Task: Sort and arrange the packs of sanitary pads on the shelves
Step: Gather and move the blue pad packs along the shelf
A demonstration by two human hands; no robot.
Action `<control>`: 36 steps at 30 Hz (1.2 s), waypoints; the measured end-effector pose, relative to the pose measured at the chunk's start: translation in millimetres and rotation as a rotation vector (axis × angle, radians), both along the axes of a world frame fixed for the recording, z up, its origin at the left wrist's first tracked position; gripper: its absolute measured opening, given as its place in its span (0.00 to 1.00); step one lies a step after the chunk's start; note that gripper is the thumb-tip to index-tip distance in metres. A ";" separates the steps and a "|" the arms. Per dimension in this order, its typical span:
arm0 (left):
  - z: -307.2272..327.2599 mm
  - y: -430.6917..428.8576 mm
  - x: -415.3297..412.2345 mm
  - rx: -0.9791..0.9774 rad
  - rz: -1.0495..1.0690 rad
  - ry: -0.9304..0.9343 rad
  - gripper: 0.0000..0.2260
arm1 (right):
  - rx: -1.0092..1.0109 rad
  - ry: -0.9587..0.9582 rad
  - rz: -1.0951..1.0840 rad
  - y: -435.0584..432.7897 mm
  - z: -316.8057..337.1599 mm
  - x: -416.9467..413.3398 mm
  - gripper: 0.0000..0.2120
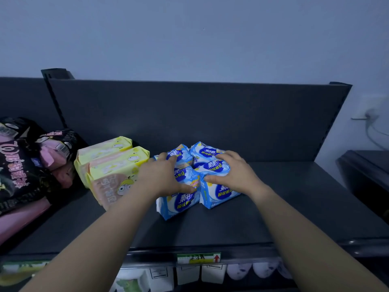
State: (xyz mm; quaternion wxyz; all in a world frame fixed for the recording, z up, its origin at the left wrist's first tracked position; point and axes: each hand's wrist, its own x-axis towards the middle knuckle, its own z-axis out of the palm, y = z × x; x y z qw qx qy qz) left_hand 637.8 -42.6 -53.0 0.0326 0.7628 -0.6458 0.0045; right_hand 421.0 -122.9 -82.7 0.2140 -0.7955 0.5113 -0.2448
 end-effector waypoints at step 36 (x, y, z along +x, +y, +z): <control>-5.0 254.9 -482.5 -0.132 -1.299 0.531 0.21 | -0.148 0.296 -1.101 493.2 23.0 -394.7 0.23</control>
